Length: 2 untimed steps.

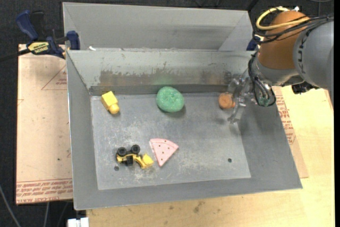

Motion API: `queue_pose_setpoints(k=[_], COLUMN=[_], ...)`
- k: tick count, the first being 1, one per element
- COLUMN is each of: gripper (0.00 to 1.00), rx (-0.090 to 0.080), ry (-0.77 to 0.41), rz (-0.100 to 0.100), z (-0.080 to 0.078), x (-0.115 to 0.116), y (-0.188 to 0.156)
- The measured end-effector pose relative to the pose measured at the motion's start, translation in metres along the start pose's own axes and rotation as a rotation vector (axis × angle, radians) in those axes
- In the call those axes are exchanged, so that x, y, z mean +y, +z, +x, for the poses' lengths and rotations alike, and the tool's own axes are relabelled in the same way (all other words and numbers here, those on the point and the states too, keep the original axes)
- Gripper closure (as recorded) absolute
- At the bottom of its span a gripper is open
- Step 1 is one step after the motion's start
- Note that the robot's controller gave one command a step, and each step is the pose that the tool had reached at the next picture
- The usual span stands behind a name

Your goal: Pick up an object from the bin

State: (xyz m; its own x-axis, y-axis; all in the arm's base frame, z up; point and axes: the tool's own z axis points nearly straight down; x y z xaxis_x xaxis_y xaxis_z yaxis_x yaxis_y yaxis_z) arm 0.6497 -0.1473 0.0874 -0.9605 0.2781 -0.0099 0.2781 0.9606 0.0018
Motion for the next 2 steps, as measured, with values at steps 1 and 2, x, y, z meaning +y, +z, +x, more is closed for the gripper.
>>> queue_pose_setpoints(k=[1,2], gripper=[1.0,1.0], rx=[0.003,0.003], ry=[0.159,0.159], rz=[0.002,0.002], z=[-0.0034,-0.0034], x=[0.0013,0.0013], y=[0.0157,0.0156])
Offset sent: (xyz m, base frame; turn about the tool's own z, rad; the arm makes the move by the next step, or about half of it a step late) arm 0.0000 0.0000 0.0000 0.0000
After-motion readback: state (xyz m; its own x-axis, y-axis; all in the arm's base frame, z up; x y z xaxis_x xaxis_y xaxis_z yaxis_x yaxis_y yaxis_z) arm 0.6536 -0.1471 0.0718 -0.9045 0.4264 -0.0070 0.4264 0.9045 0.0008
